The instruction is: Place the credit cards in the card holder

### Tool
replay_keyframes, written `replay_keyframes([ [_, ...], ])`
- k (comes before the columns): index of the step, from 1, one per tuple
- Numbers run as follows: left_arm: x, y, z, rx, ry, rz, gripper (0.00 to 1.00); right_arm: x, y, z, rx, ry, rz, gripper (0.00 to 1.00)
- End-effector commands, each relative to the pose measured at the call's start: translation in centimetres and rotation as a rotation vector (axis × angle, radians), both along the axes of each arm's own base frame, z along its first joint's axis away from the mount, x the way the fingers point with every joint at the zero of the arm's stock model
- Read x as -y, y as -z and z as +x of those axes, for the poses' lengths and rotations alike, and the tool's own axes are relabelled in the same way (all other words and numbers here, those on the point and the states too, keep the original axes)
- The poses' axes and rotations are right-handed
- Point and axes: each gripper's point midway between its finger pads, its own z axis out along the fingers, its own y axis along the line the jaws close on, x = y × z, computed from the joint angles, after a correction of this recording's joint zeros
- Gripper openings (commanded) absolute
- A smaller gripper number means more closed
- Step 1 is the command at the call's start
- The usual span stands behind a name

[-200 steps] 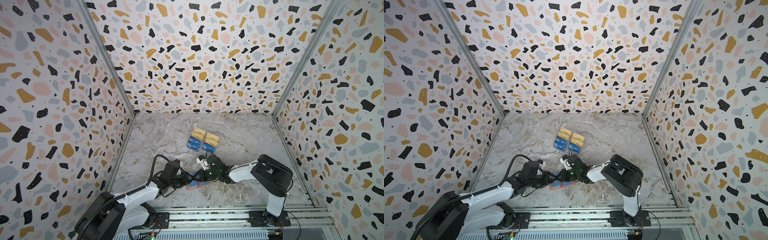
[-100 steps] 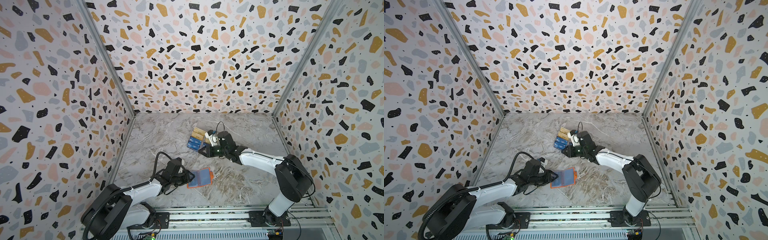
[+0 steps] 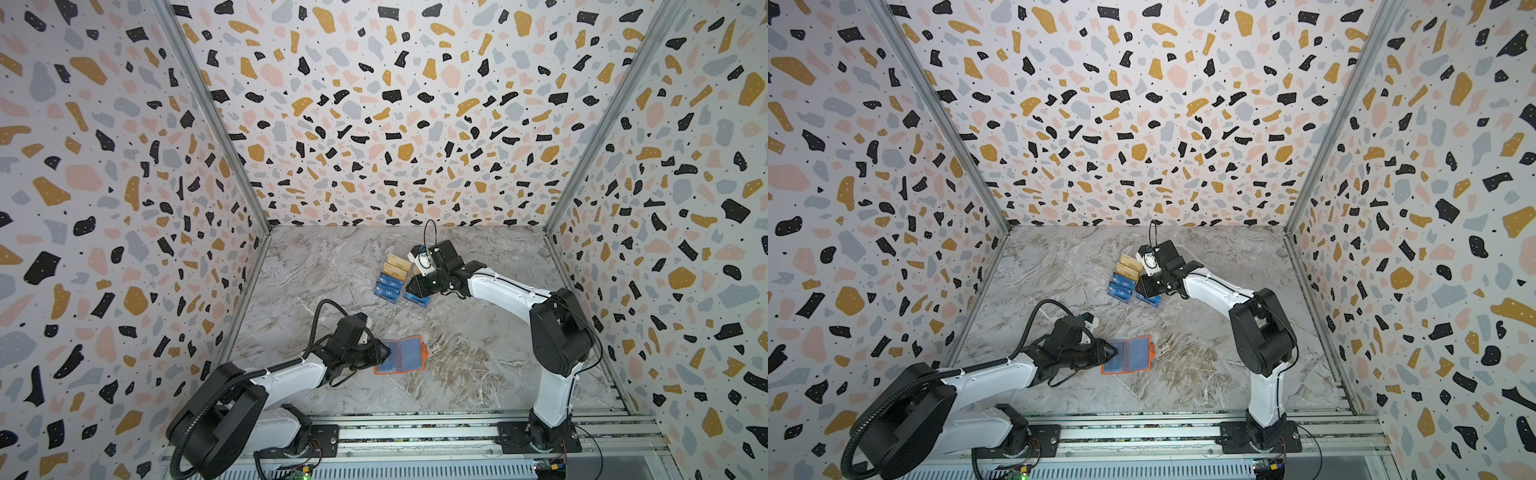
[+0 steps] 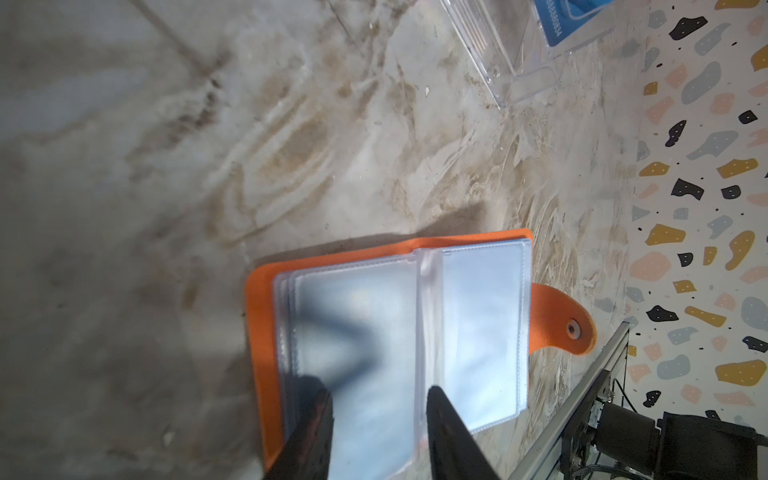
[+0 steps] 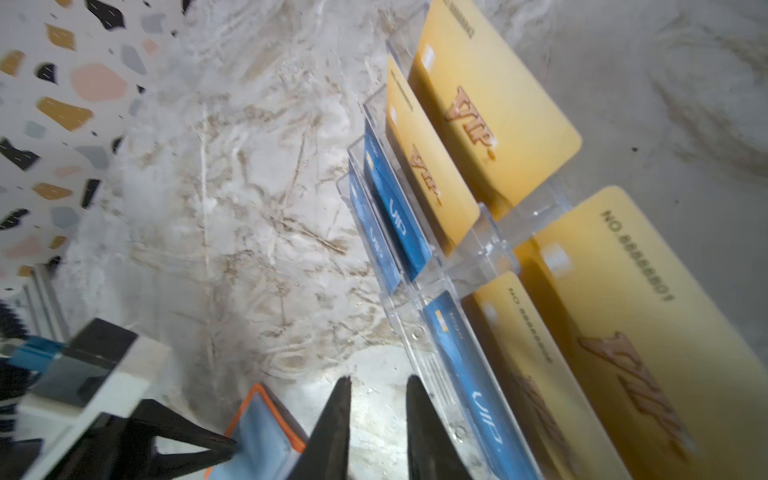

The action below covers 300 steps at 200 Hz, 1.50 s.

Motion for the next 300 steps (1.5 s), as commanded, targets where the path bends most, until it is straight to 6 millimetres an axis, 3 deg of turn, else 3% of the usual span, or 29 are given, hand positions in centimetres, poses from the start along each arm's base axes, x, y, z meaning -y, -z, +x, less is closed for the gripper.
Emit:
replay_keyframes([
  [1,-0.4,0.3,-0.2,-0.017,0.001,0.028,0.40,1.4,-1.3,0.5,0.076,-0.003,-0.102,0.27],
  [74,-0.3,0.1,-0.2,-0.017,0.002,0.019,0.40,1.7,0.0,2.0,0.067,-0.032,-0.165,0.32],
  [157,-0.2,0.0,-0.1,-0.018,0.002,0.021,0.40,1.1,1.6,1.8,0.026,-0.079,-0.180,0.32],
  [217,-0.3,0.3,-0.2,-0.024,0.003,0.025,0.41,0.3,0.6,0.9,0.046,-0.113,-0.154,0.21],
  [300,-0.4,0.3,-0.1,-0.027,-0.007,0.028,0.41,0.5,1.8,0.9,0.071,-0.159,-0.222,0.15],
])
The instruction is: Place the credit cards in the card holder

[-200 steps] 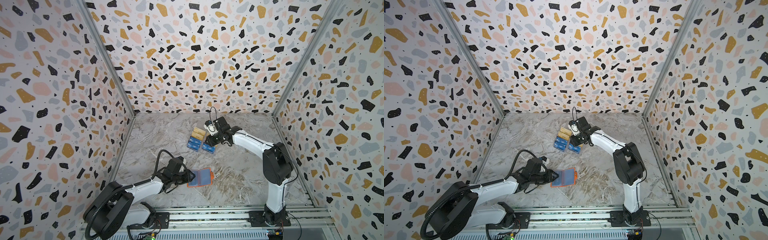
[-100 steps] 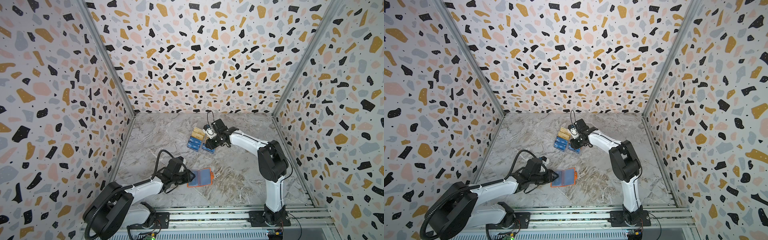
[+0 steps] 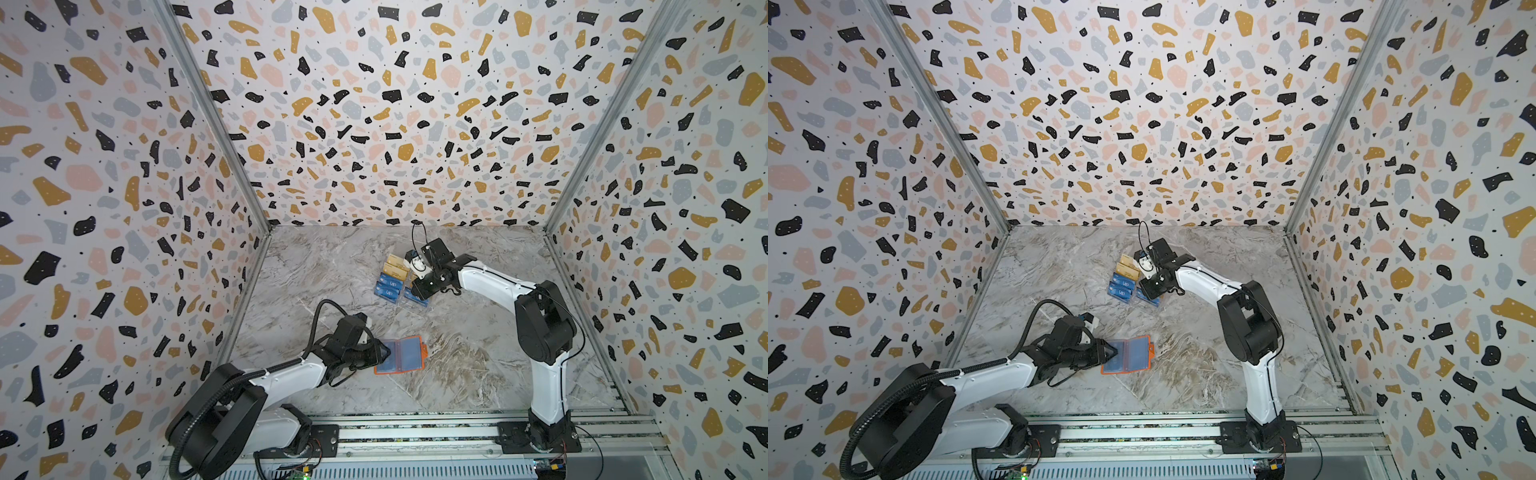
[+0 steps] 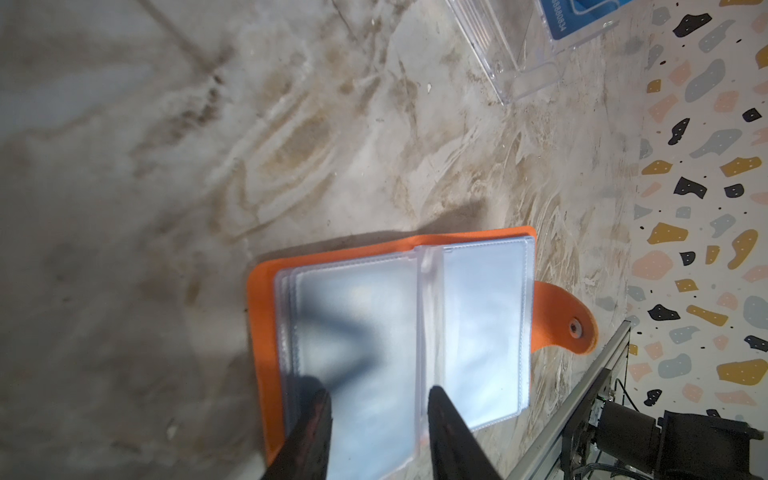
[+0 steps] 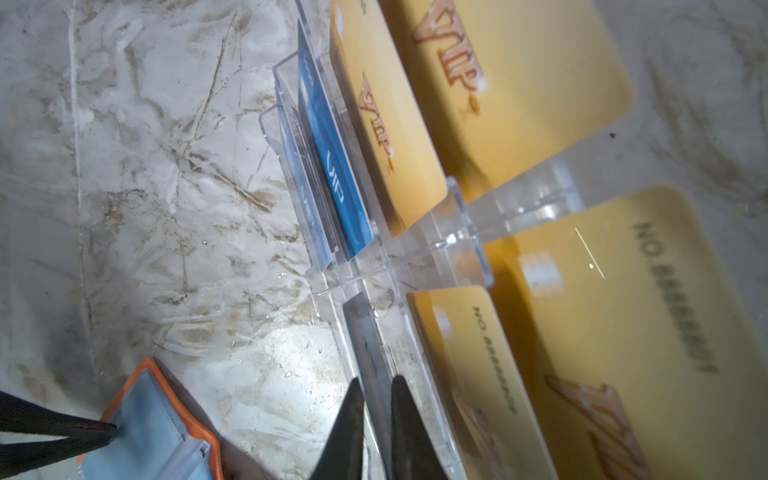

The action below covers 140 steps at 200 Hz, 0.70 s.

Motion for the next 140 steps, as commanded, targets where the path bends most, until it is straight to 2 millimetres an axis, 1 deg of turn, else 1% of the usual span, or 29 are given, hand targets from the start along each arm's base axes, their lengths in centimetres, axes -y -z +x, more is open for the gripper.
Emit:
replay_keyframes([
  [1,-0.3,0.4,0.0,-0.021,-0.010,0.024,0.41,-0.1,-1.4,0.0,0.036,-0.033,-0.018,0.15],
  [24,-0.3,0.3,0.0,-0.021,-0.015,0.017,0.42,-0.1,-1.3,0.1,0.042,-0.050,-0.035,0.15],
  [53,-0.3,0.4,0.0,-0.022,-0.016,0.017,0.42,-0.5,-1.4,-0.2,0.041,-0.084,-0.023,0.11],
  [71,-0.3,0.2,0.0,-0.019,-0.019,0.012,0.42,-0.9,-2.0,-0.3,0.047,-0.104,-0.003,0.10],
  [98,-0.3,0.0,0.0,-0.017,-0.021,0.010,0.42,-1.0,-2.6,-0.2,0.062,-0.114,0.005,0.07],
  [115,-0.4,-0.1,0.0,-0.015,-0.022,0.011,0.42,-0.9,-2.6,-0.1,0.071,-0.119,-0.007,0.07],
  [140,-0.3,-0.3,0.1,-0.012,-0.026,0.006,0.42,-0.5,-1.8,0.1,0.072,-0.115,-0.038,0.14],
])
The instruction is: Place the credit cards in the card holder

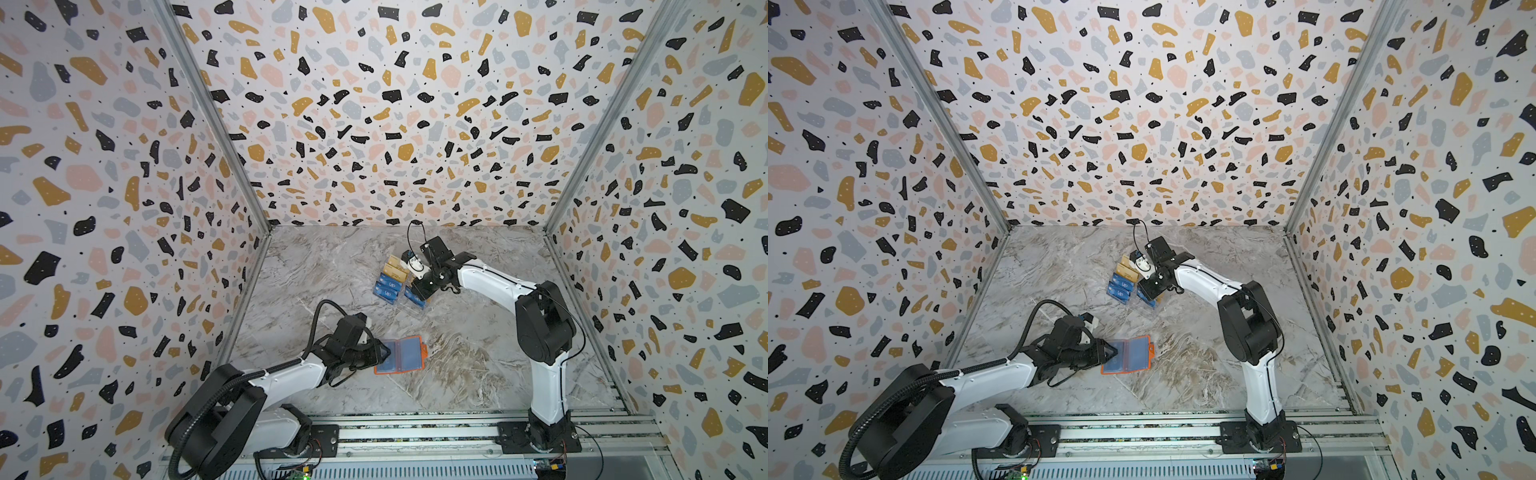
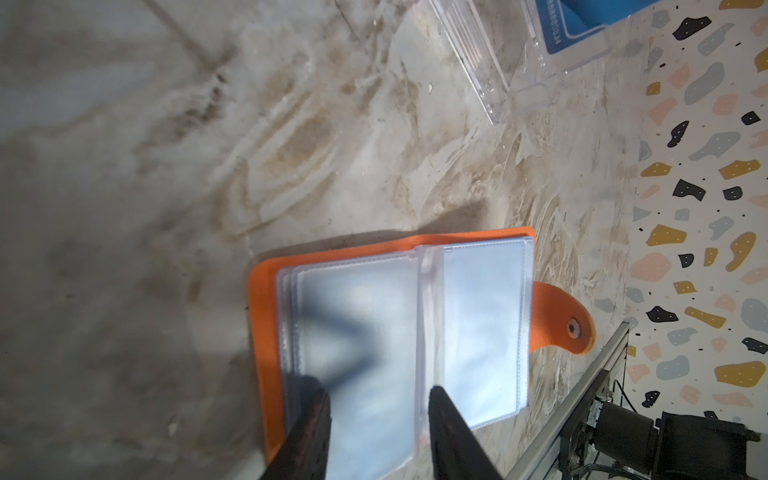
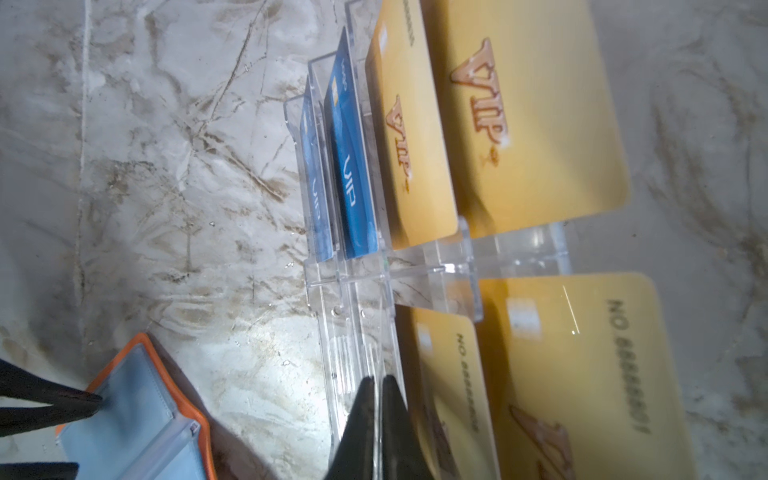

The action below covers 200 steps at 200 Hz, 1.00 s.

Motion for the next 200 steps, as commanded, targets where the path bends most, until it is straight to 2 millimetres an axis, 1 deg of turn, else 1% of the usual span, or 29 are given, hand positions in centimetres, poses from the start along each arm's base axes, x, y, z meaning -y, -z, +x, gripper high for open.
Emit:
replay_keyframes([
  [1,-0.3,-0.2,0.1,-0.007,-0.019,0.009,0.42,-0.2,-1.0,0.3,0.026,-0.019,-0.011,0.15],
  [11,-0.3,-0.2,0.1,-0.008,-0.020,0.010,0.42,-0.3,-0.8,0.1,0.016,-0.026,-0.009,0.18],
  [53,-0.3,-0.2,0.1,-0.008,-0.021,0.012,0.42,-0.7,0.1,-0.3,0.014,-0.041,-0.034,0.18],
  [80,-0.3,-0.2,0.1,-0.009,-0.019,0.012,0.42,-0.8,0.2,-0.5,0.022,-0.049,-0.047,0.14],
  [94,-0.3,-0.2,0.1,-0.007,-0.019,0.011,0.42,-0.8,-0.1,-0.4,0.034,-0.047,-0.050,0.09],
  [123,-0.3,-0.3,0.2,-0.005,-0.021,0.009,0.42,-0.9,-1.7,-0.2,0.063,-0.043,-0.030,0.00],
  [147,-0.4,-0.3,0.1,-0.006,-0.024,0.010,0.42,-1.3,-3.7,-0.2,0.079,-0.048,0.012,0.00],
  [182,-0.7,-0.1,0.2,-0.005,-0.033,0.026,0.42,-1.3,-7.8,-0.2,0.131,-0.018,0.075,0.00],
  [200,-0.7,-0.2,0.2,-0.001,-0.037,0.027,0.42,-1.2,-9.4,-0.8,0.127,-0.003,0.113,0.00],
])
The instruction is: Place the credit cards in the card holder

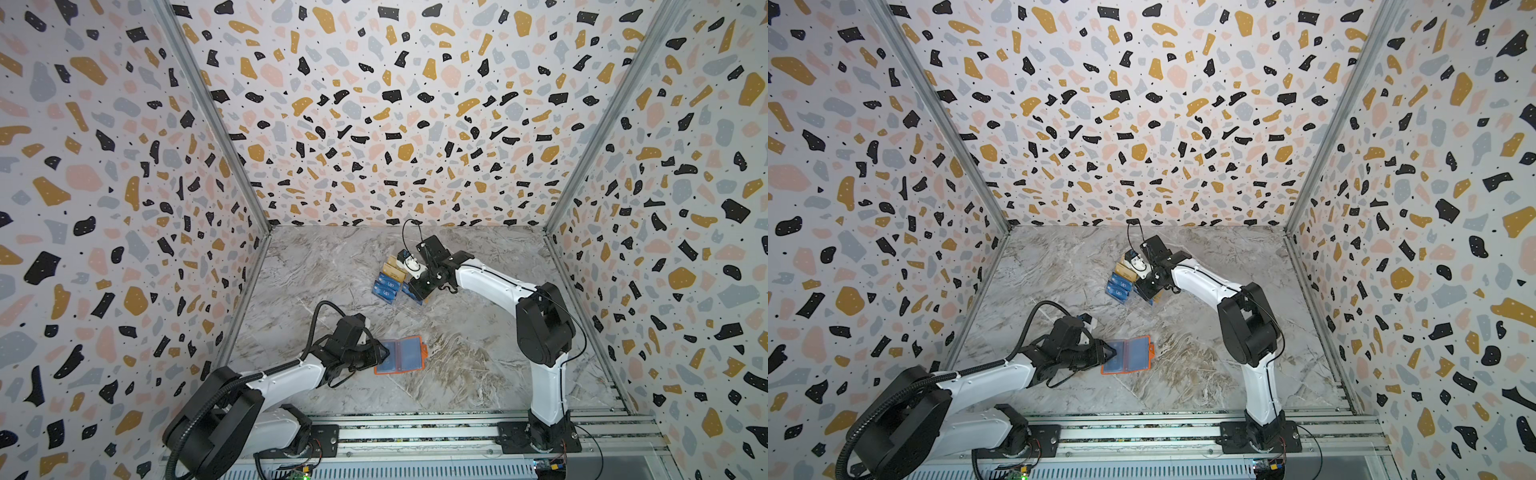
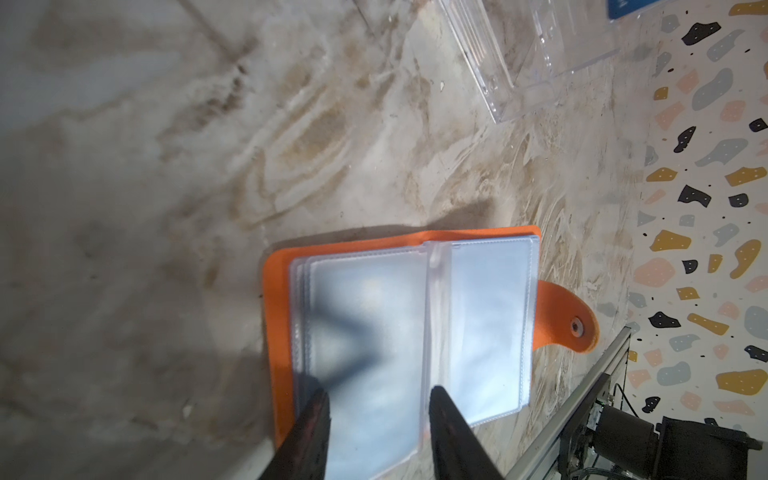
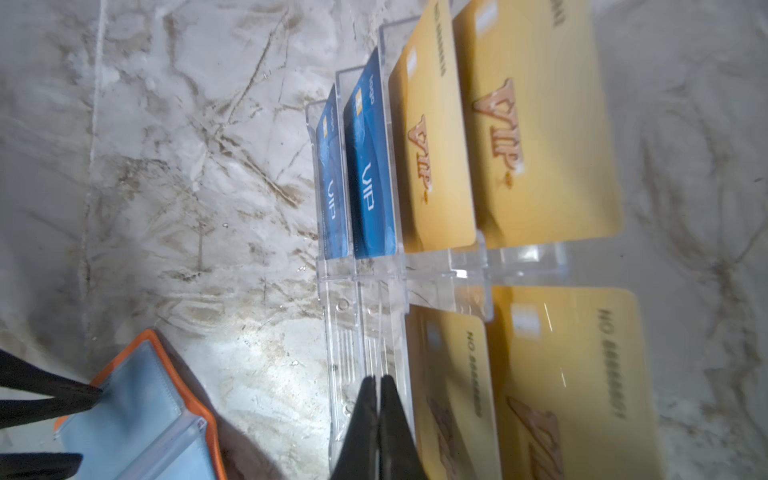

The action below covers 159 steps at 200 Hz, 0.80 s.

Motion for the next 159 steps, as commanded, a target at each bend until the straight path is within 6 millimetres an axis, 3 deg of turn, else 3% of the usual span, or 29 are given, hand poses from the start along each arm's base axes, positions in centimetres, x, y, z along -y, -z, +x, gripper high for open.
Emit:
replay_keyframes([
  [1,-0.4,-0.2,0.4,0.010,-0.018,0.016,0.42,-0.4,-7.1,-0.5,0.066,0.019,0.117,0.00],
  [27,-0.3,-0.5,0.5,0.016,-0.021,0.009,0.42,-0.1,-8.1,-1.7,0.027,0.063,0.179,0.00],
  [55,-0.3,-0.4,0.4,0.018,-0.013,0.014,0.42,-0.1,-7.5,-4.9,-0.108,0.091,0.291,0.00],
  [106,-0.2,-0.1,0.3,0.008,-0.005,0.012,0.42,-0.8,-2.2,-13.0,-0.509,0.171,0.501,0.00],
  [133,-0.1,0.0,0.2,0.004,0.001,0.011,0.42,-1.2,0.9,-15.6,-0.632,0.197,0.503,0.00],
  [159,-0.1,0.0,0.1,0.000,0.003,0.011,0.42,-1.2,2.7,-16.6,-0.687,0.224,0.496,0.00],
])
